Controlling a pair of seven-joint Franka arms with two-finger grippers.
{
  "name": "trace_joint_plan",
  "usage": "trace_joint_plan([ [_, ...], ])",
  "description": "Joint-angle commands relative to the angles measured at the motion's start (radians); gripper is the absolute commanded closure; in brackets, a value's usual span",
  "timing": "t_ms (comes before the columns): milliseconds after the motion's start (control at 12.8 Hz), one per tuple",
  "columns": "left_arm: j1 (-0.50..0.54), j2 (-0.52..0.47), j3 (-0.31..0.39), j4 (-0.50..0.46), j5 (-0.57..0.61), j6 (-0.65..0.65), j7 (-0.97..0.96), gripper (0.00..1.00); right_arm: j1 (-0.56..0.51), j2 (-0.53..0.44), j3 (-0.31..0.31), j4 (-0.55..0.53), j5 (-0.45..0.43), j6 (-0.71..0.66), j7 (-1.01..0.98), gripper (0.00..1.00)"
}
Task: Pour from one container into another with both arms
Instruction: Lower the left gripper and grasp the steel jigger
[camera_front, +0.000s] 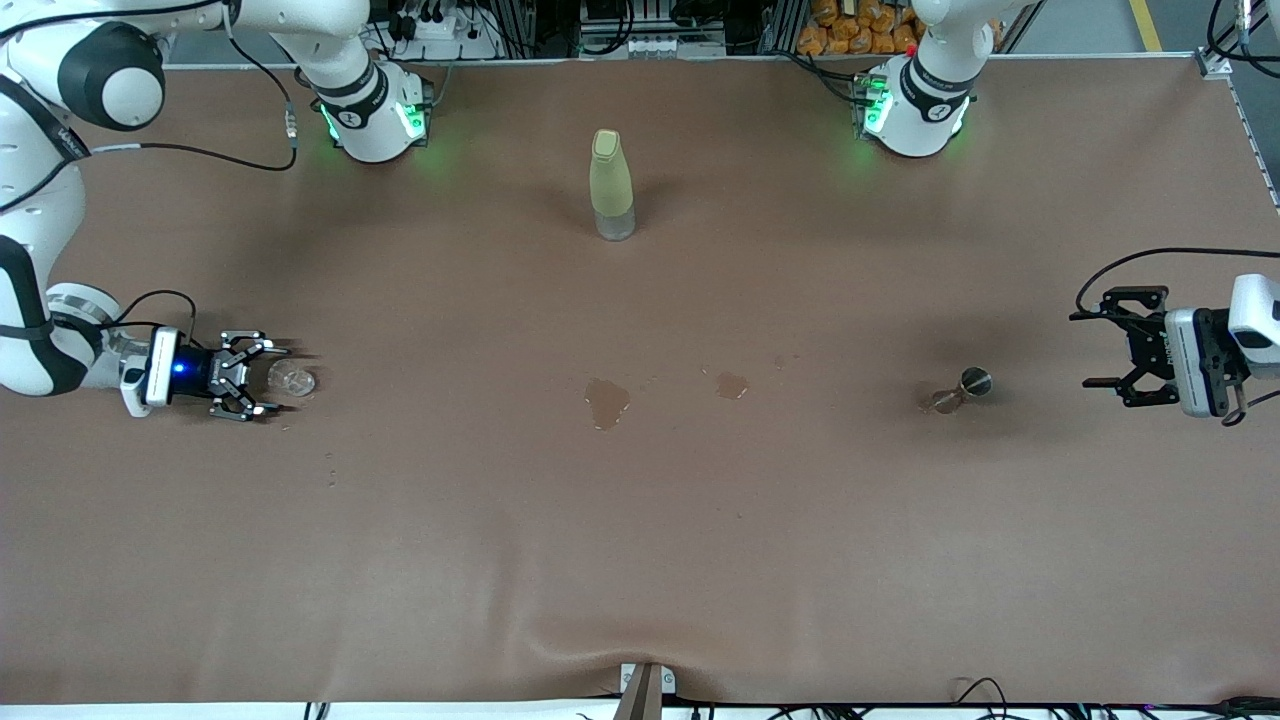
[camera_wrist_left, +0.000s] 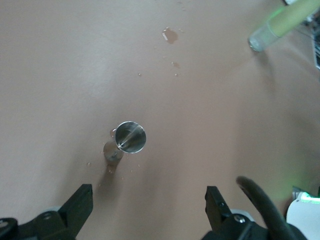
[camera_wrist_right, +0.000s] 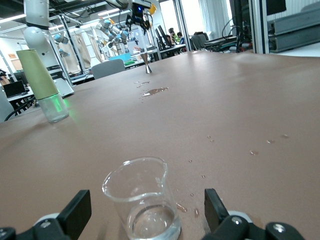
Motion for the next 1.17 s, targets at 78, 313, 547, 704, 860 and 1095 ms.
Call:
trace_joint_plan([
  [78, 0.049, 0.084, -0.010, 0.006, -0.096, -0.036, 0.339, 0.00, -0.018, 0.038, 0.015, 0.025, 0.044, -0.038, -0.035, 0.00],
  [313, 0.086, 0.164, -0.010, -0.011, -0.173, -0.035, 0.536, 0.00, -0.018, 0.055, 0.015, 0.025, 0.070, -0.053, -0.062, 0.07],
  [547, 0.115, 0.242, -0.010, -0.012, -0.219, -0.033, 0.624, 0.00, -0.018, 0.055, 0.015, 0.026, 0.070, -0.068, -0.068, 0.21],
  [704, 0.123, 0.307, -0.010, -0.012, -0.276, -0.033, 0.656, 0.00, -0.018, 0.054, 0.013, 0.028, 0.070, -0.067, -0.061, 0.21],
  [860, 0.120, 0.331, -0.010, -0.012, -0.297, -0.029, 0.678, 0.00, -0.020, 0.054, 0.013, 0.028, 0.069, -0.067, -0.062, 0.21],
  [1095, 0.115, 0.373, -0.010, -0.012, -0.349, -0.024, 0.681, 0.00, -0.024, 0.055, 0.013, 0.028, 0.069, -0.067, -0.065, 0.28],
])
